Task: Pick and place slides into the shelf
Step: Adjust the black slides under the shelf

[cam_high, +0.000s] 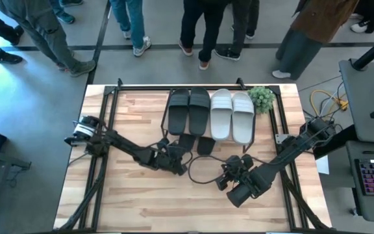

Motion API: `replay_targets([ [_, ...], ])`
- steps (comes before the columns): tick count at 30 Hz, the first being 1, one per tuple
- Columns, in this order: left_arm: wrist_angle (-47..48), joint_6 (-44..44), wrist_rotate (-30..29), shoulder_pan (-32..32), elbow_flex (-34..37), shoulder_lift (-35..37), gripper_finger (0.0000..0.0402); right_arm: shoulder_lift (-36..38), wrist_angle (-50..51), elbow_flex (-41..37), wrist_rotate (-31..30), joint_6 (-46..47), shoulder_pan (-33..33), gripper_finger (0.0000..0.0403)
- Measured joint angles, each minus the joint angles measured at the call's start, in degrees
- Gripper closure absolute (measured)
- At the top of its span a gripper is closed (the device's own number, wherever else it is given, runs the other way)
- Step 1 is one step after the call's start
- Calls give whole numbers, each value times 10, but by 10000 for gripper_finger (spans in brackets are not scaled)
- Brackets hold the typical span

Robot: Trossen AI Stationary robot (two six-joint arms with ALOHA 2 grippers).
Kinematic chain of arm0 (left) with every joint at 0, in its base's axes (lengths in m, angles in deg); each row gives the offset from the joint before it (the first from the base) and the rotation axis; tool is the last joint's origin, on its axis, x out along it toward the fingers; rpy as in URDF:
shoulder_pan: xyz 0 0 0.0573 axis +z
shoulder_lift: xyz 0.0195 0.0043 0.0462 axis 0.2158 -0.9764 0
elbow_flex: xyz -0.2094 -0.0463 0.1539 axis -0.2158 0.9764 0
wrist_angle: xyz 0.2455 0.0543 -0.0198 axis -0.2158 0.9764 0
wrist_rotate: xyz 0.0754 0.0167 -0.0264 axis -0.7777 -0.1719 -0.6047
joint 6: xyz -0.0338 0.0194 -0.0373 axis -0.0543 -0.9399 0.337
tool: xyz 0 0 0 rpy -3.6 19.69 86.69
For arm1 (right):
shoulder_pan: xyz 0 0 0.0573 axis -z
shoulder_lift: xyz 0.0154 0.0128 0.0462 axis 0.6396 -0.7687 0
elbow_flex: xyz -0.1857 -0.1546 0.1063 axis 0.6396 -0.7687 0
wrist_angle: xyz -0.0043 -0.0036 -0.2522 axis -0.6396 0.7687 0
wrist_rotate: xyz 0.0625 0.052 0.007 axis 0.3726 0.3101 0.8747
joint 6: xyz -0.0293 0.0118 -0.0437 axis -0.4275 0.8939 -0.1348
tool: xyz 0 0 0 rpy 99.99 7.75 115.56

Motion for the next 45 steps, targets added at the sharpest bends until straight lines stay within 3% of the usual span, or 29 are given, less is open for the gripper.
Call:
replay_targets([
  [10,-33,-29,5,17,1,-1,400,0,-2,-3,6,0,0,394],
  [16,6,-24,6,-19,3,11,400,0,-15,-8,30,0,0,394],
  [19,37,-23,-11,-41,1,30,400,0,-64,-23,32,-8,9,394],
  [25,69,-22,-64,-87,-3,85,400,-26,-261,-74,45,-91,54,394],
  [35,136,-24,-90,-126,4,133,400,-104,-329,-64,60,-140,100,394],
  [45,162,-27,-95,-136,7,144,400,-166,-324,-47,-4,-161,133,394],
])
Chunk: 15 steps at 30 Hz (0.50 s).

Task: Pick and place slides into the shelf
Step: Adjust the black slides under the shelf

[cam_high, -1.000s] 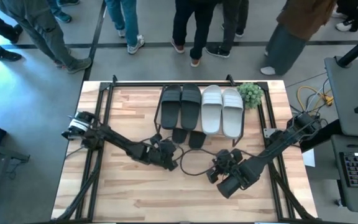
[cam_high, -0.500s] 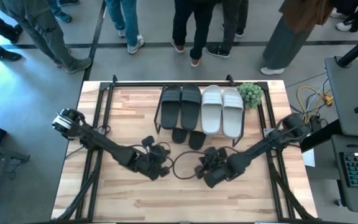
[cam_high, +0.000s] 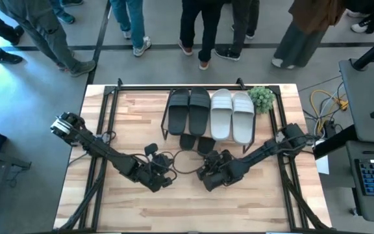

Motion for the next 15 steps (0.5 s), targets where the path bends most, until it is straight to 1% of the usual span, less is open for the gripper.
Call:
replay_targets([
  [10,7,-2,0,0,2,-2,400,-19,4,-1,-40,0,27,394],
  [15,7,-1,4,0,8,-2,400,-9,7,-2,-35,0,30,394],
])
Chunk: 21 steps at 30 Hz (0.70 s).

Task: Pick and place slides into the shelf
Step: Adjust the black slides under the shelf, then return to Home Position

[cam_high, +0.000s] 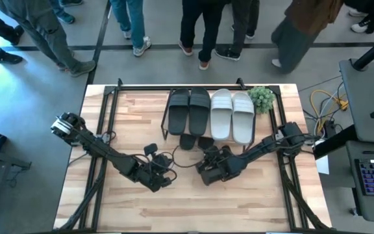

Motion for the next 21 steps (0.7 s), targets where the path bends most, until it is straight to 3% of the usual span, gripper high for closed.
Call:
replay_targets([
  [7,-39,4,73,9,-15,3,400,79,-3,2,59,-27,-74,394],
  [12,-64,-2,77,8,-46,42,400,172,-7,-1,147,-79,-130,394],
  [15,-80,-54,79,8,-71,91,400,248,-3,6,178,-123,-150,394],
  [19,-80,-87,64,8,-96,178,400,349,61,19,156,-63,-166,394],
  [21,-102,-83,53,4,-99,212,400,388,39,20,96,-73,-187,394],
])
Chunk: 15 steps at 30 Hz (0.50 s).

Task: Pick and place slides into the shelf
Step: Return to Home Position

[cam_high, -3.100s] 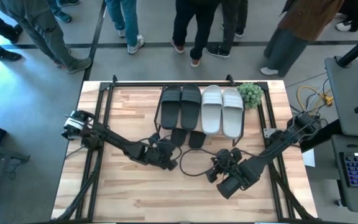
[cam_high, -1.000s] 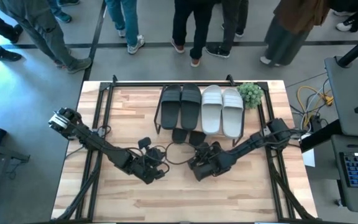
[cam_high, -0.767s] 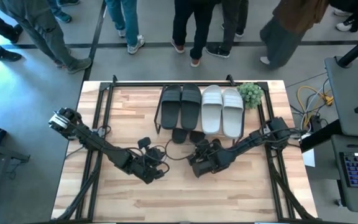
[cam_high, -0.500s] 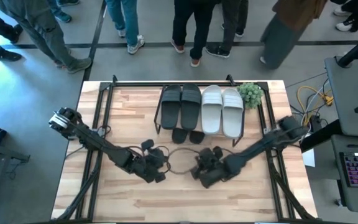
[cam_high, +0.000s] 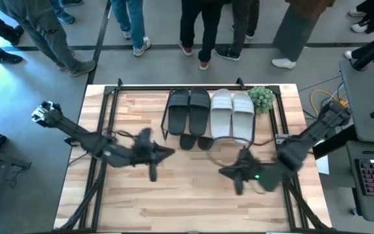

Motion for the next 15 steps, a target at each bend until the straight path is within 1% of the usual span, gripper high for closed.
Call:
replay_targets([
  [1,-18,-8,-6,-4,4,15,400,14,-22,-1,-37,-34,-16,394],
  [3,-61,-42,-17,-11,13,35,400,35,-69,-1,-83,-117,-45,394],
  [5,-69,-49,-6,-12,18,40,400,42,-116,-1,-99,-175,-69,394],
  [7,-70,-53,33,-3,22,33,400,43,-148,-1,-104,-221,-80,394],
  [8,-84,-64,61,7,23,23,400,40,-145,-1,-97,-222,-72,394],
  [9,-110,-78,95,17,25,12,400,37,-136,-2,-67,-216,-50,394],
  [10,-138,-98,132,28,26,1,401,32,-132,-4,-20,-214,-21,394],
  [12,-189,-130,198,60,25,-17,401,20,-148,-11,96,-241,48,394],
  [14,-193,-142,239,104,20,-21,401,8,-188,-14,213,-296,113,394],
  [15,-184,-143,255,126,19,-15,401,8,-199,-14,259,-318,143,394],
])
